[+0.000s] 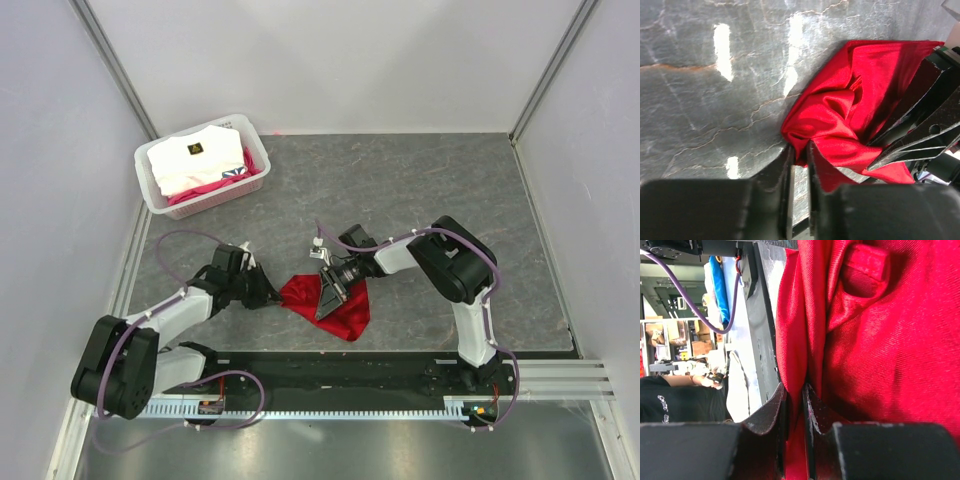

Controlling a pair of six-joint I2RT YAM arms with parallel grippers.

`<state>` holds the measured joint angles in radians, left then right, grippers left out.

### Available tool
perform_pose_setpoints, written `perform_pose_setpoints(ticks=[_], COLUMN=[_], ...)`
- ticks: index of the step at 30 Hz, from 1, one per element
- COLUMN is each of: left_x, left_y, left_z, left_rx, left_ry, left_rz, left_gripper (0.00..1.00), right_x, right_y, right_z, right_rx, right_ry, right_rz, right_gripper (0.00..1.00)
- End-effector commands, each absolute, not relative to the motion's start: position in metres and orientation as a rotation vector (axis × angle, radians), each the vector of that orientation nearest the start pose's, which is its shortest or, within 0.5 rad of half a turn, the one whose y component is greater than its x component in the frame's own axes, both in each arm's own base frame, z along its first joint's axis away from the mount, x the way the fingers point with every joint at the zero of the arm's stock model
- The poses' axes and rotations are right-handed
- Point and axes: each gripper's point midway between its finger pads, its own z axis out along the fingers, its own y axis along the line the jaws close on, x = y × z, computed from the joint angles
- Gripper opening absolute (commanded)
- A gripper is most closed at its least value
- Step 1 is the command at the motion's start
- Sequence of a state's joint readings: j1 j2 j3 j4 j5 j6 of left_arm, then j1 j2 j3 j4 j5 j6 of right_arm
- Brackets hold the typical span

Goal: Fold the napkin, place the utensils inside, and roll it up
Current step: Roll the napkin with the utensil

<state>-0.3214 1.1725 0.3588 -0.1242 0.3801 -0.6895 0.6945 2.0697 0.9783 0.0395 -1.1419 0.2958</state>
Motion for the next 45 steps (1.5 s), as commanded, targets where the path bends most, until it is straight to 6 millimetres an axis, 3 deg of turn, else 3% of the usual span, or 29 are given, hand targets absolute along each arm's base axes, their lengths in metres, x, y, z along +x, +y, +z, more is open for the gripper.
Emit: perform_pose_setpoints(ticks=[1,5,10,12,16,19,20,21,23,27,32,45], left_x=[0.202,0.205,0.206,0.207,0.206,0.205,0.205,0.206,0.206,0.205,0.207,0.208], left_y=[-0.154,-0.154,-0.153,-0.153,-0.154,-0.154,-0.154,-0.154,-0.153,-0.154,-0.155,-0.157], left_z=[0.012,0.014,0.016,0.017,0.016,0.016,0.017,0.018,0.018,0.018,0.020,0.025], left_rx=[-0.346,-0.335,-0.327,-0.327,-0.326,-0.326,-0.325,-0.324,-0.329,-0.324,-0.314,-0.295], left_ry=[2.650,2.656,2.670,2.673,2.687,2.690,2.689,2.686,2.683,2.684,2.677,2.660], left_rz=[-0.791,-0.776,-0.756,-0.758,-0.759,-0.762,-0.762,-0.763,-0.760,-0.762,-0.768,-0.796], left_gripper=[0.06,0.02,0.02,0.02,0.02,0.02,0.02,0.02,0.02,0.02,0.02,0.02], right_x=[0.187,0.193,0.202,0.205,0.207,0.198,0.208,0.199,0.205,0.185,0.174,0.165], right_y=[0.331,0.330,0.336,0.344,0.349,0.357,0.353,0.359,0.353,0.358,0.356,0.358], right_z=[-0.038,-0.028,0.005,0.024,0.042,0.056,0.055,0.062,0.063,0.079,0.060,0.014], right_rx=[-0.978,-0.986,-1.005,-1.027,-1.047,-1.119,-1.104,-1.132,-1.101,-1.118,-1.180,-1.291], right_ry=[2.590,2.588,2.545,2.497,2.447,2.374,2.353,2.303,2.256,2.122,2.109,2.187], right_rz=[1.400,1.339,1.228,1.217,1.077,0.925,0.778,0.712,0.525,0.405,0.312,0.321], right_gripper=[0.08,0.15,0.42,0.50,0.63,0.70,0.71,0.71,0.73,0.74,0.75,0.68])
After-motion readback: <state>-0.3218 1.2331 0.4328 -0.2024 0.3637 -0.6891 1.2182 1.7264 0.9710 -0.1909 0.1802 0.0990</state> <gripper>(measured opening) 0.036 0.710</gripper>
